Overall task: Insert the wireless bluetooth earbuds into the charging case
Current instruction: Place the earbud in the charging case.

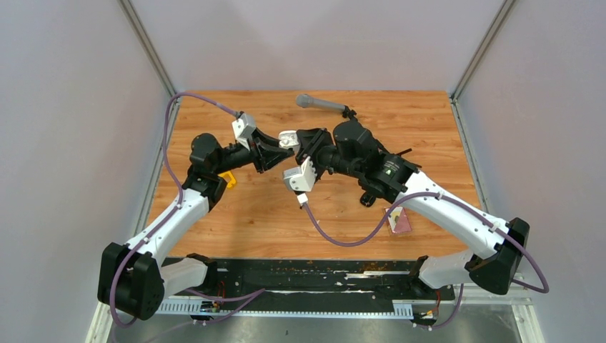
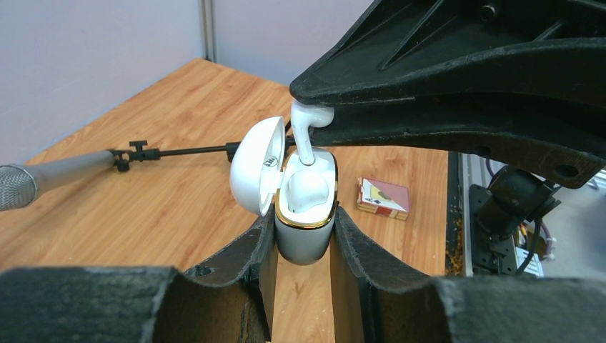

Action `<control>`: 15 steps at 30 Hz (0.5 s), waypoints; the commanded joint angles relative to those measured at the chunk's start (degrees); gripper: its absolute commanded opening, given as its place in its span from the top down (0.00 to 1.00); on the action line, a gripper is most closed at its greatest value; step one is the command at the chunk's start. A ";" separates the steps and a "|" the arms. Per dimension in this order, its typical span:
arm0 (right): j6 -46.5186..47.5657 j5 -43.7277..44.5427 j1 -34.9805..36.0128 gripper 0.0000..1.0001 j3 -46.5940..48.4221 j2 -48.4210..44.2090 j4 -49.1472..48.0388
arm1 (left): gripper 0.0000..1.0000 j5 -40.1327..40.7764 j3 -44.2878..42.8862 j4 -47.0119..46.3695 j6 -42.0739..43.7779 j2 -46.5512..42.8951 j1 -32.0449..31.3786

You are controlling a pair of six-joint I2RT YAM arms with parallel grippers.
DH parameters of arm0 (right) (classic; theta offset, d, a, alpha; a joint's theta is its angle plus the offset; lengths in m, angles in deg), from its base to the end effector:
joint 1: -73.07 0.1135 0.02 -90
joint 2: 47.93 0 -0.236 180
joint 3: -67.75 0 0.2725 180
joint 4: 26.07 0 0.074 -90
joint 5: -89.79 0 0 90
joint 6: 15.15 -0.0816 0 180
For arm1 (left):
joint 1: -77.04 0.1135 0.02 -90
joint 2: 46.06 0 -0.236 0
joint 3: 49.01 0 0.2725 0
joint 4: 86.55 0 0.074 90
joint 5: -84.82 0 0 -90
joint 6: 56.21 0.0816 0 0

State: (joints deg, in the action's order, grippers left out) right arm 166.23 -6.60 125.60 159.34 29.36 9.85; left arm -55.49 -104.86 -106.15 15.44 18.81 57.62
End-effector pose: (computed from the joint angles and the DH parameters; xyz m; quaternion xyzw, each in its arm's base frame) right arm 0.2217 0.3042 0.3539 -0.7950 0.2261 -0.1431 0.5445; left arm 0.2742 -0.1632 0.3076 0.3324 0.5752 -0.4823 0.5709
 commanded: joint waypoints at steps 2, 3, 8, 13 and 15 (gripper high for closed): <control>6.41 -2.13 0.61 0.84 -3.71 -3.39 -0.05 | 1.00 0.78 -1.52 -3.96 0.33 -0.54 -0.18; 7.36 -2.46 0.64 0.83 -4.51 -3.91 -0.88 | 1.00 0.85 -1.52 -4.05 0.25 -0.54 -0.18; 9.07 -2.94 0.73 0.74 -7.03 -5.13 -3.48 | 1.00 1.24 -1.45 -4.36 0.24 -0.66 -0.18; 9.09 -2.58 0.82 0.66 -6.62 -4.97 -2.68 | 1.00 1.33 -1.17 -4.36 0.41 -0.85 -0.18; 9.16 -2.41 0.82 0.63 -6.13 -4.88 -1.62 | 1.00 1.25 -1.08 -4.34 0.50 -0.80 -0.18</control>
State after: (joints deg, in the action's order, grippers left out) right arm 174.44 -8.15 125.93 152.96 25.25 6.55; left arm -54.81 -104.84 -106.87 15.44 18.81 57.32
